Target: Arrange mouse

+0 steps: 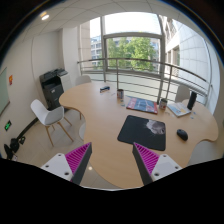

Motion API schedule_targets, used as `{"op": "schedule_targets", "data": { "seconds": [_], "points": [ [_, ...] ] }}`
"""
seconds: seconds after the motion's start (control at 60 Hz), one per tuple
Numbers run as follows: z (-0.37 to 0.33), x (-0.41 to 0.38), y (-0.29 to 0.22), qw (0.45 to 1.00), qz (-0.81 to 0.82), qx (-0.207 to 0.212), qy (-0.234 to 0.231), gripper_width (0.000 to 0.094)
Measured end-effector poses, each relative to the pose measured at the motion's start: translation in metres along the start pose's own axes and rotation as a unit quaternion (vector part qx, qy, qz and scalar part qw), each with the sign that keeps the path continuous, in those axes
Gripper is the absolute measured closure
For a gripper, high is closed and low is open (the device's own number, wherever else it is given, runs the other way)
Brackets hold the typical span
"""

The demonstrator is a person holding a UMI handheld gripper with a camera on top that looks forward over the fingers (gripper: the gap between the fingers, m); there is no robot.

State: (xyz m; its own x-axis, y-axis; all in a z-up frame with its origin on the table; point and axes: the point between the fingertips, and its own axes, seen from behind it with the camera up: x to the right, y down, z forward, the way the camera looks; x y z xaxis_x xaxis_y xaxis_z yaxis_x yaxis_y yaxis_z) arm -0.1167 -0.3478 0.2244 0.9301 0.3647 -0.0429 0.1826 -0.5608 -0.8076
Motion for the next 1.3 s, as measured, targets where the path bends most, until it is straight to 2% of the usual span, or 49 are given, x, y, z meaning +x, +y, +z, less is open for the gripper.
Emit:
{"op": "schedule_targets", "data": {
  "seconds": [0.117, 0.25, 0.367, 0.6, 0.767, 1.0, 1.133, 1.183, 1.233, 1.3],
  "points": [
    [0.0, 0.025, 0.03, 0.999, 0.022, -0.032, 0.02, 0.0101],
    [0.039, 0.136, 0.079, 0.995, 0.052, -0.068, 0.05, 0.0102],
    [0.072, 0.25, 0.108, 0.99, 0.065, -0.076, 0.1, 0.0102],
    [0.143, 0.427, 0.107, 0.978, 0.078, -0.054, 0.188, 0.0099],
    [0.197, 0.497, 0.1, 0.974, 0.08, -0.056, 0.202, 0.0099],
    [0.247, 0.528, 0.086, 0.978, 0.087, -0.055, 0.18, 0.0109],
    [0.269, 0.541, 0.072, 0.979, 0.101, -0.04, 0.173, 0.0192],
    [0.272, 0.542, 0.07, 0.979, 0.104, -0.035, 0.173, 0.027],
    [0.274, 0.543, 0.067, 0.979, 0.1, -0.031, 0.174, 0.0409],
    [0.276, 0.544, 0.066, 0.979, 0.093, -0.027, 0.18, 0.0438]
  ]
}}
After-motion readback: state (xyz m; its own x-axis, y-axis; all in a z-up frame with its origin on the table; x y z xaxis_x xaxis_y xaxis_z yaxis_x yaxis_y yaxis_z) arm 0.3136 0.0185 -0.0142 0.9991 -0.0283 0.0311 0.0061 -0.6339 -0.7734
